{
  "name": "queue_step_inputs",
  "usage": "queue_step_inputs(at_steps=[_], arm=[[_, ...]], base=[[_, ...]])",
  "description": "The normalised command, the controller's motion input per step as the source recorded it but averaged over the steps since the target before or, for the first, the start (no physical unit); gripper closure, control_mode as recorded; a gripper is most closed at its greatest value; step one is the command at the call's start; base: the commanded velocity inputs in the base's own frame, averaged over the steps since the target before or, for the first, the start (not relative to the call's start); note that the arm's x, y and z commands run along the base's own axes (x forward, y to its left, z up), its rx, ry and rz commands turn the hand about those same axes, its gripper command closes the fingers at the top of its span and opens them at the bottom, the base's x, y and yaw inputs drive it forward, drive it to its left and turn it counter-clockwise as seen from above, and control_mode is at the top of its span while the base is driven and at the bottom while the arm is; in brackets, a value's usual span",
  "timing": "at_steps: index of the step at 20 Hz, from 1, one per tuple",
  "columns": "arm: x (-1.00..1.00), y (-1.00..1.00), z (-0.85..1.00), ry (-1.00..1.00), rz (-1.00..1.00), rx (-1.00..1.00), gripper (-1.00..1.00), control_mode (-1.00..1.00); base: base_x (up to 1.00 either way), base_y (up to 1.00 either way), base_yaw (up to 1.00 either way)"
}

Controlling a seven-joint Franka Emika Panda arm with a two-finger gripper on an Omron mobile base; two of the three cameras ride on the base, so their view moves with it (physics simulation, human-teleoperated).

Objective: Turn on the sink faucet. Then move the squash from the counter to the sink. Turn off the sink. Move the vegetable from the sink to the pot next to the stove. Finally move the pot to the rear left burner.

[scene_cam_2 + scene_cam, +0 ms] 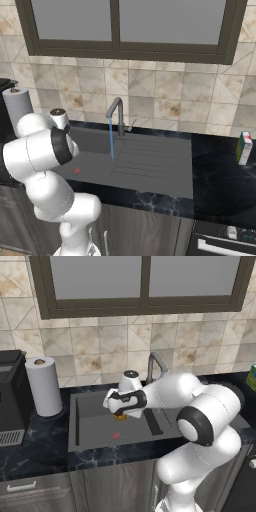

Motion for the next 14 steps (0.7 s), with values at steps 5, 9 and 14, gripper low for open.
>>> queue_step_inputs(at_steps=[5, 9, 14], arm=[[0.34, -0.28, -0.47, 0.00, -0.05, 0.00, 1.00, -1.00], [0.37, -0.10, -0.41, 0.00, -0.02, -0.01, 1.00, -1.00], [0.37, 0.00, -0.35, 0.00, 0.00, -0.03, 1.00, -1.00]], base=[[0.00, 0.00, 0.00], [0.00, 0.00, 0.00], [0.00, 0.00, 0.00]])
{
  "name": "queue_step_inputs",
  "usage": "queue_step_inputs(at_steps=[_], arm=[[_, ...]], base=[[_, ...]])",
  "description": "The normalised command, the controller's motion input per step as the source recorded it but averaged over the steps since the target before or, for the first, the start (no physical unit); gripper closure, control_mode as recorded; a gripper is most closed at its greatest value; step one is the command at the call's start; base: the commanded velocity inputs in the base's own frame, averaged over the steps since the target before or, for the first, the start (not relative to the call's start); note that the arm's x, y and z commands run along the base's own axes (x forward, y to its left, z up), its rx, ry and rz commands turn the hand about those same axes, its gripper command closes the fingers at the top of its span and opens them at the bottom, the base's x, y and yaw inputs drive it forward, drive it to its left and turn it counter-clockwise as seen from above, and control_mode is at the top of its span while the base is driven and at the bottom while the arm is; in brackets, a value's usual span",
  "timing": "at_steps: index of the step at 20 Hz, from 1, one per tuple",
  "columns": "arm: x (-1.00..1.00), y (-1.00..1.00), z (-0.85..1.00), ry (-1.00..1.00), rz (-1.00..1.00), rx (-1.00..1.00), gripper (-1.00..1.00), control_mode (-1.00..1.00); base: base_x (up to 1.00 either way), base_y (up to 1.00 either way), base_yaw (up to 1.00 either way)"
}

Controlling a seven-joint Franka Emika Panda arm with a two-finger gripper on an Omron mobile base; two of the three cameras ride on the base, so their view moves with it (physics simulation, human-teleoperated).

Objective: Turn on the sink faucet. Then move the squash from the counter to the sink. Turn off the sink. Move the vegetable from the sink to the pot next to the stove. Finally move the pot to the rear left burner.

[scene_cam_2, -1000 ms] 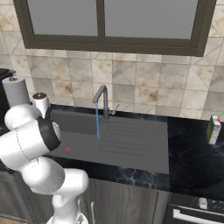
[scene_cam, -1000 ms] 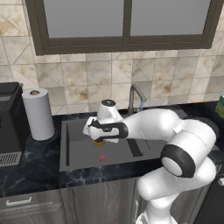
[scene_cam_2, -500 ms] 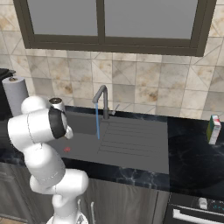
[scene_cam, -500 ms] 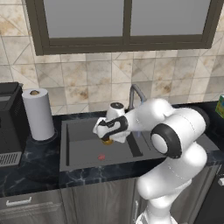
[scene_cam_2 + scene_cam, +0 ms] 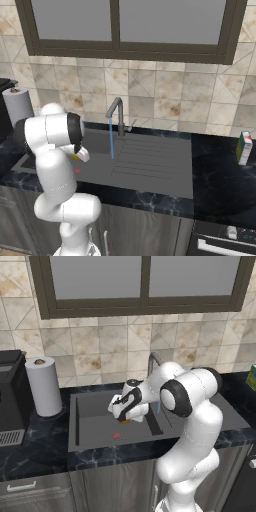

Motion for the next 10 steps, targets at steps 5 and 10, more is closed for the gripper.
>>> queue_step_inputs(at_steps=[5, 10], arm=[[0.34, 0.00, -0.45, 0.00, 0.00, -0.08, 1.00, -1.00], [0.36, 0.03, -0.37, 0.01, 0.00, -0.08, 1.00, -1.00]], base=[[0.00, 0.00, 0.00], [0.00, 0.00, 0.00]])
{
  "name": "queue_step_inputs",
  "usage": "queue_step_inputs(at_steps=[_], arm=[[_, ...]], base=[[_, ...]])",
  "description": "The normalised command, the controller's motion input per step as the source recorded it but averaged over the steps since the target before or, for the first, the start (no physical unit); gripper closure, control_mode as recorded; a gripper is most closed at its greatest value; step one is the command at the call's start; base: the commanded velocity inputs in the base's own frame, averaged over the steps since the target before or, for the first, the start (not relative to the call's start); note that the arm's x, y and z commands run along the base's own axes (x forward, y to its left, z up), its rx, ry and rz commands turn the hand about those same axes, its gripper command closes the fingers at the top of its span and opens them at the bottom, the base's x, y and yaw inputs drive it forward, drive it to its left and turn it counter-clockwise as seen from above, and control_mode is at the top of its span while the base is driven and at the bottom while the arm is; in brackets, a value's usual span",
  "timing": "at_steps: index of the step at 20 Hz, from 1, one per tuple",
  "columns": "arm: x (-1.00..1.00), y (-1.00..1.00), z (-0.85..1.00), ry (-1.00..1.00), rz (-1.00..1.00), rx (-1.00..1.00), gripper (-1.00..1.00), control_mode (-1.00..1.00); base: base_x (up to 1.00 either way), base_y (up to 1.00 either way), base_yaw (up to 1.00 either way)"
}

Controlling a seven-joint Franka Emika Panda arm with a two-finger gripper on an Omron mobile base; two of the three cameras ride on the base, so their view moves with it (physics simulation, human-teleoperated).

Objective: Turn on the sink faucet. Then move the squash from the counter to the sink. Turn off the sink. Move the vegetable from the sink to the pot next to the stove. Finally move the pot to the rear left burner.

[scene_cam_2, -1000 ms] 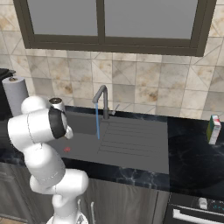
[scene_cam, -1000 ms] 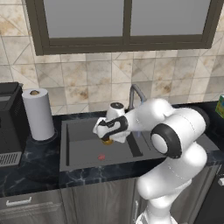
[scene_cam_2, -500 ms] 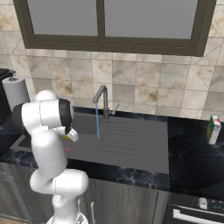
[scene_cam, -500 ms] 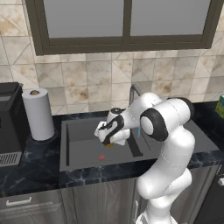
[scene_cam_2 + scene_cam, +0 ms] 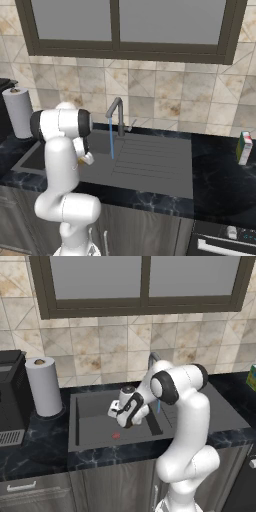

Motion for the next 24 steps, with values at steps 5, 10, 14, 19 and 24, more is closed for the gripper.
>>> queue_step_inputs(at_steps=[5, 10, 14, 19, 24], arm=[[0.29, 0.23, -0.17, 0.06, 0.00, -0.04, 1.00, -1.00], [0.17, 0.11, -0.21, 0.06, 0.00, -0.01, 1.00, -1.00], [0.03, 0.01, -0.19, 0.08, 0.00, 0.00, 1.00, -1.00], [0.10, 0.00, -0.20, 0.03, 0.00, 0.00, -1.00, -1.00], [-0.02, -0.01, 0.02, -0.05, 0.00, 0.00, -1.00, -1.00]], base=[[0.00, 0.00, 0.00], [0.00, 0.00, 0.00], [0.00, 0.00, 0.00], [0.00, 0.00, 0.00], [0.00, 0.00, 0.00]])
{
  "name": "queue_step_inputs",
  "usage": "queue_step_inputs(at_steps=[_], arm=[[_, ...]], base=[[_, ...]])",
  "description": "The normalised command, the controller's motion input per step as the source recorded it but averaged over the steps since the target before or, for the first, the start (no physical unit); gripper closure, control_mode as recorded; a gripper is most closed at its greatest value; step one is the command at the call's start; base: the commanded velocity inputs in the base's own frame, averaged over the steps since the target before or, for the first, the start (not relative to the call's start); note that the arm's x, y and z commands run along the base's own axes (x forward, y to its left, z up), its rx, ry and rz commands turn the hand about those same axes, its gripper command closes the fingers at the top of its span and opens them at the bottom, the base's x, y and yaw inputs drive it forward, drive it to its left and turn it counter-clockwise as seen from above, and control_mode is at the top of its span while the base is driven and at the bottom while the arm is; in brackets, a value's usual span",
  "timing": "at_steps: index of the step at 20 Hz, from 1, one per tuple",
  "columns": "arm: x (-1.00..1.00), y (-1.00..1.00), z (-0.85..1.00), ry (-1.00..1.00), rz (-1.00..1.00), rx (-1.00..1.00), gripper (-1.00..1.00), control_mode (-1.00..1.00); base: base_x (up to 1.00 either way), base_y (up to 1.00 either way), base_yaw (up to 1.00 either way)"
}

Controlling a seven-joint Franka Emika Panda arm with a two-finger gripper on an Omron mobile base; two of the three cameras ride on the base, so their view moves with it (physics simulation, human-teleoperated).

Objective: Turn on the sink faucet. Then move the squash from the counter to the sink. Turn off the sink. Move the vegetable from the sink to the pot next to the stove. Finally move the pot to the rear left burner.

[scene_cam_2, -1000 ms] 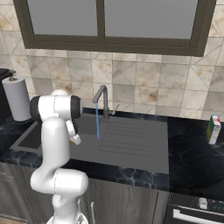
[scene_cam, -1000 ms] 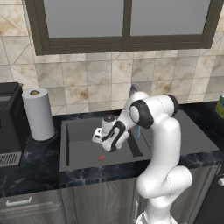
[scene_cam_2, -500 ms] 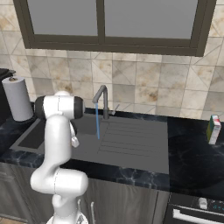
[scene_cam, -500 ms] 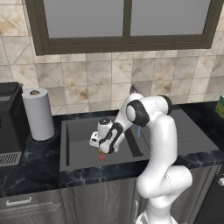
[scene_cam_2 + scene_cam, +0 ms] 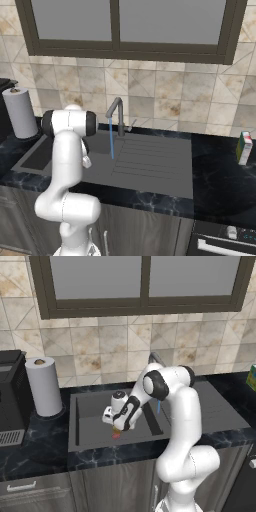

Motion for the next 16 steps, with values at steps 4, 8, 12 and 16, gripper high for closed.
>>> queue_step_inputs(at_steps=[4, 8, 12, 16], arm=[[-0.09, -0.10, 0.30, 0.00, -0.01, 0.00, -1.00, -1.00], [-0.11, -0.17, 0.44, 0.00, -0.03, 0.00, -1.00, -1.00], [-0.18, -0.23, 0.66, 0.00, -0.05, 0.00, -1.00, -1.00], [-0.40, -0.29, 0.78, 0.00, -0.04, 0.00, -1.00, -1.00]], base=[[0.00, 0.00, 0.00], [0.00, 0.00, 0.00], [0.00, 0.00, 0.00], [0.00, 0.00, 0.00]])
